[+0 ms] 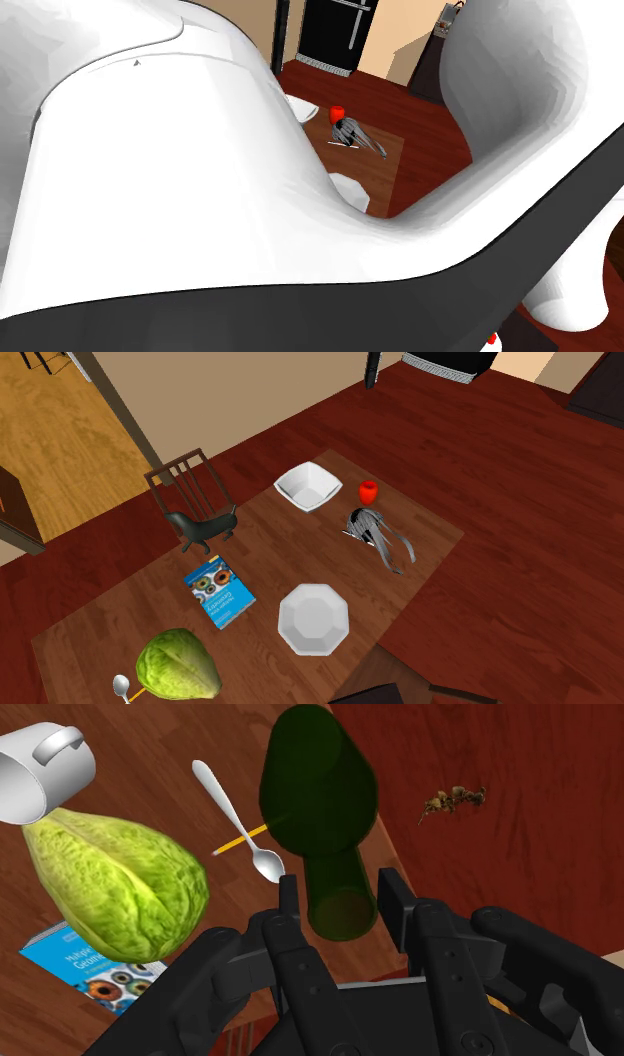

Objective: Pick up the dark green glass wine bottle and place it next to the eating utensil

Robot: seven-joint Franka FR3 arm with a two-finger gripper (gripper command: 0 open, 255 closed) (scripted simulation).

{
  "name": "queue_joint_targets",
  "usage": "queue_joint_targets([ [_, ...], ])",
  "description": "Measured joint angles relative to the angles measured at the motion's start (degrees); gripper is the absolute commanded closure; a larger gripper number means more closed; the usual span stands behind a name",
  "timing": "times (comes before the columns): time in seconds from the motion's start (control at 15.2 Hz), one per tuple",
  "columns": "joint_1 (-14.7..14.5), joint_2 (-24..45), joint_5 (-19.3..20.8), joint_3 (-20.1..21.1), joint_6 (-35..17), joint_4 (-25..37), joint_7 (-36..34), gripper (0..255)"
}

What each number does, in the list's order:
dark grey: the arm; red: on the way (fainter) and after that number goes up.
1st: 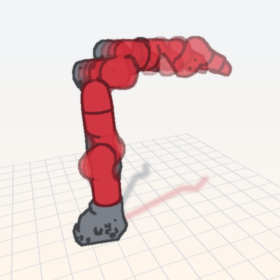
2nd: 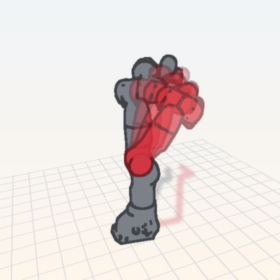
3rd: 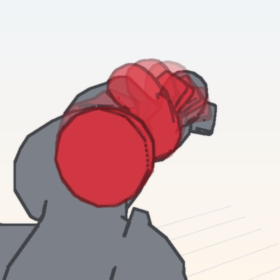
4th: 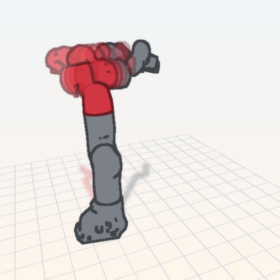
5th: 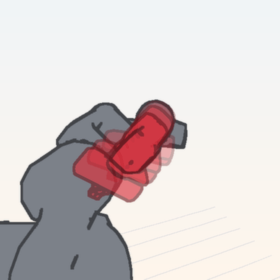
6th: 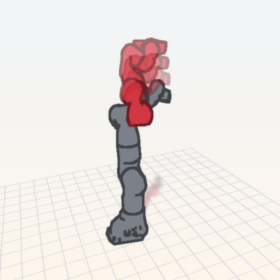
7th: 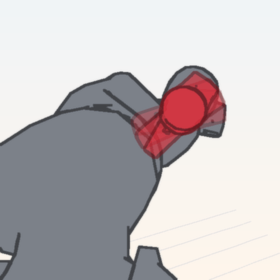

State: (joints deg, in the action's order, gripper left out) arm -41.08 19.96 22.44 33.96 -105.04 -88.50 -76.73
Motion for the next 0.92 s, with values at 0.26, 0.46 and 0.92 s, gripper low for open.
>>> queue_joint_targets([
  [0.26, -0.1, 0.3, 0.1, 0.0, 0.1, 0.1, 0.0, 0],
  [0.46, -0.1, 0.6, 0.1, -0.1, 0.2, 0.2, 0.0, 0],
  [0.92, -1.2, -0.1, -0.6, 0.5, 6.3, 5.8, 0.8, 0],
])
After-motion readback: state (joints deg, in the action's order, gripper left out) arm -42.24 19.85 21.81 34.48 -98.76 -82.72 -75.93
